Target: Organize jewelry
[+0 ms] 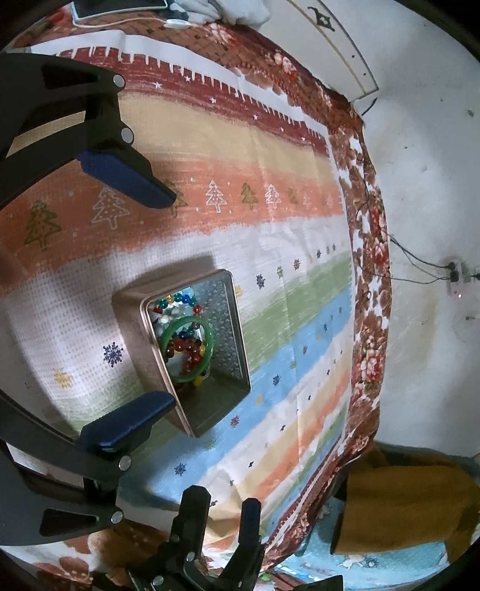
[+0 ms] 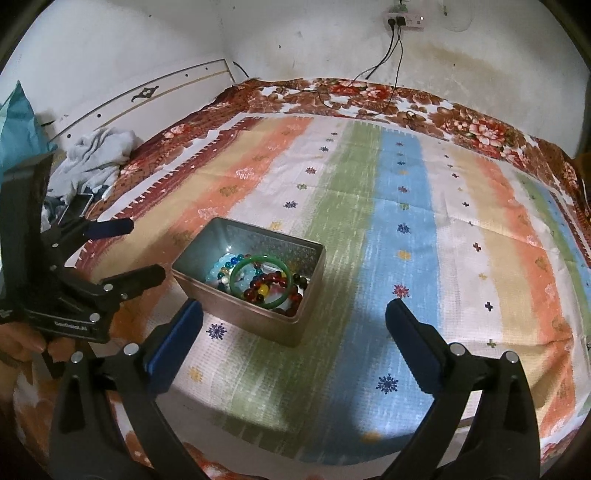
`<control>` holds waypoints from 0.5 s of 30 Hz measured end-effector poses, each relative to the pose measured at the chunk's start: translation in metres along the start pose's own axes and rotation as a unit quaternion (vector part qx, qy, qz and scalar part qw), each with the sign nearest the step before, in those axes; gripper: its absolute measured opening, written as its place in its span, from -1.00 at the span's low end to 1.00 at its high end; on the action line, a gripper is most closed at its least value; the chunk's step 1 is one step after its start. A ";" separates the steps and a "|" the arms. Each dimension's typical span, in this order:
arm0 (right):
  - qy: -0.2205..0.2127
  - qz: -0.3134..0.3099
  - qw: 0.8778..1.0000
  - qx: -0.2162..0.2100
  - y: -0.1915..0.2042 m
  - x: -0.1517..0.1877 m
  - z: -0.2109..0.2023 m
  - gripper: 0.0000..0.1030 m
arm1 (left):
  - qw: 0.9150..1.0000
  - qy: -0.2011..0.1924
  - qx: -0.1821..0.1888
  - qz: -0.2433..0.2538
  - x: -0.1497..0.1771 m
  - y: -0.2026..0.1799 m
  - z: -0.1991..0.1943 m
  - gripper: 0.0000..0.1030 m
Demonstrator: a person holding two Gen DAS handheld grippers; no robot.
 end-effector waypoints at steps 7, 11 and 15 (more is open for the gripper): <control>0.009 0.004 1.000 0.007 -0.005 0.004 0.008 0.90 | 1.000 -0.002 -0.020 -0.001 0.001 -0.001 0.000 0.89; 0.013 0.008 1.000 0.004 -0.006 0.006 0.010 0.90 | 1.000 -0.003 -0.018 -0.001 0.001 0.000 0.001 0.89; 0.016 0.007 1.000 0.002 -0.006 0.006 0.012 0.90 | 1.000 -0.004 -0.011 -0.004 0.001 0.001 0.001 0.89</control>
Point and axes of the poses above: each gripper's, at about its wrist camera, not at the fingertips, and z roughly the way its jaws point, y to its left, x to its underside, the point moved 5 cm from there along z, roughly the way its jaws point, and after that the axes turned 8 degrees about -x, right-handed, at the moved point
